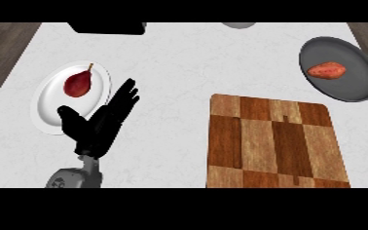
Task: Pick the sweet potato from the cutting board and place it in the pan
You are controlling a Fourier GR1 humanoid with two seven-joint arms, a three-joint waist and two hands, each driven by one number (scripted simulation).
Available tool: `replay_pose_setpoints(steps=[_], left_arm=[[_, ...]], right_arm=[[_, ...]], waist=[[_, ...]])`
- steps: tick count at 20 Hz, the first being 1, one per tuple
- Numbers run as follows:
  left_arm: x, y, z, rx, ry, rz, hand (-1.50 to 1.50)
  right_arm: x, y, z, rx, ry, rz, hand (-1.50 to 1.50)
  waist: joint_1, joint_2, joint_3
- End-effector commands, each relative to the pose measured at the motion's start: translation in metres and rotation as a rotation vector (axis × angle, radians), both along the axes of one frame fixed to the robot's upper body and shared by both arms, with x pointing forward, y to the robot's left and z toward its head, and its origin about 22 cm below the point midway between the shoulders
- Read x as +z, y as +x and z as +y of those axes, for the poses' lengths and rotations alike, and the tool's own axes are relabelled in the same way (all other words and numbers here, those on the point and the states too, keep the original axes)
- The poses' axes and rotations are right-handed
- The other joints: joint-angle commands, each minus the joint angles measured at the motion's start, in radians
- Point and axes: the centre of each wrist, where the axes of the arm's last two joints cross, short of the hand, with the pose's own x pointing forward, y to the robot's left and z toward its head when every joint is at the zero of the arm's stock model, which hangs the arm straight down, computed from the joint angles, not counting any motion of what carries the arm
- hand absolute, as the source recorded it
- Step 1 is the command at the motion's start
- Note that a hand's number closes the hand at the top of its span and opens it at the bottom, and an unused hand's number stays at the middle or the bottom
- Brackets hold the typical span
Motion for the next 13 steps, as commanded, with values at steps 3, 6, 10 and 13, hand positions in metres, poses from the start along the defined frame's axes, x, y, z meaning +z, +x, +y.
replay_pose_setpoints(steps=[3, 6, 10, 13], left_arm=[[-0.007, -0.009, -0.001, 0.009, -0.009, -0.001, 0.0], [-0.012, -0.013, 0.004, 0.006, 0.01, 0.005, 0.0], [-0.002, -0.008, -0.004, -0.003, -0.007, 0.005, 0.0], [-0.003, -0.002, 0.005, 0.005, -0.005, 0.026, 0.0]], right_arm=[[-0.012, -0.04, -0.021, 0.065, 0.023, -0.033, -1.5], [-0.013, -0.047, -0.025, 0.099, 0.025, -0.024, -1.5], [0.0, -0.047, -0.033, 0.112, 0.017, -0.012, -1.5], [-0.007, -0.047, -0.029, 0.141, 0.026, -0.023, -1.5]], waist=[[-0.003, -0.005, -0.001], [0.001, -0.006, -0.001], [-0.002, -0.01, -0.002], [-0.01, -0.012, -0.003]])
